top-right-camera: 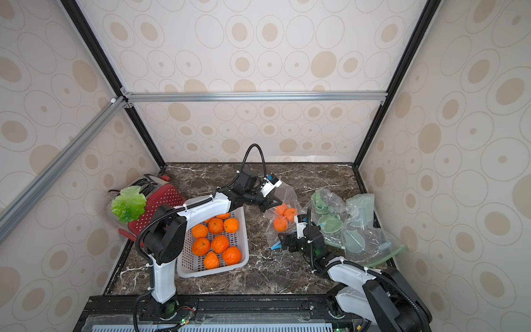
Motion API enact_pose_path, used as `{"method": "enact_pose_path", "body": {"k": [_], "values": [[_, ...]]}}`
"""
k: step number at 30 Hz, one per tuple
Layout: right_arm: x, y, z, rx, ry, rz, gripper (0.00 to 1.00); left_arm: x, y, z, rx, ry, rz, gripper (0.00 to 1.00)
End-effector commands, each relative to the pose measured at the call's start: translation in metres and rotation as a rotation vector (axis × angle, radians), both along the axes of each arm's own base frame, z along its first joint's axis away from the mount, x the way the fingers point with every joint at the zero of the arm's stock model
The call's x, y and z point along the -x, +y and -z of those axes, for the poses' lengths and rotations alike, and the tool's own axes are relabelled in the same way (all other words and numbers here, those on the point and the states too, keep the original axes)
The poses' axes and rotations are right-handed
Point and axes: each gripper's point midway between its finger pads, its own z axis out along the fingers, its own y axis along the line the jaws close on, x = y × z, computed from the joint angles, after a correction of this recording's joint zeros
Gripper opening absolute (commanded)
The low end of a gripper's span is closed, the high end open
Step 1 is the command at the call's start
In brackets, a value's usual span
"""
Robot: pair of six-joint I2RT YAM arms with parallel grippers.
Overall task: Open the zip-top bag and take out the orange
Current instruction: Adjust the zipper food storage bag at the center of the board.
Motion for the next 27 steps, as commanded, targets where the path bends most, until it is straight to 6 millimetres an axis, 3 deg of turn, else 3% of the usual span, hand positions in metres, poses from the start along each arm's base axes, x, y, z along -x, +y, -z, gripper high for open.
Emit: {"method": "enact_pose_path", "body": {"k": [1,7,10,15,21,27], "values": [[0.015,0.005,-0.011,0.019,-0.019,-0.092,0.88,-0.019,0.006,0.018,-0.109,-0.032,-0.051,0.00],[0.021,-0.033,-0.017,0.097,-0.036,0.069,0.72,-0.061,0.024,0.065,-0.215,0.044,-0.129,0.00],[0.026,-0.041,-0.016,0.130,0.001,0.095,0.58,-0.069,0.025,0.080,-0.222,0.084,-0.128,0.00],[0.030,-0.053,-0.010,0.209,0.101,0.138,0.44,-0.072,0.022,0.087,-0.215,0.097,-0.121,0.00],[0.026,-0.051,-0.004,0.223,0.127,0.136,0.35,-0.071,0.020,0.097,-0.215,0.120,-0.116,0.00],[0.003,-0.038,-0.004,0.195,0.105,0.139,0.35,-0.067,0.022,0.118,-0.234,0.164,-0.122,0.00]]}}
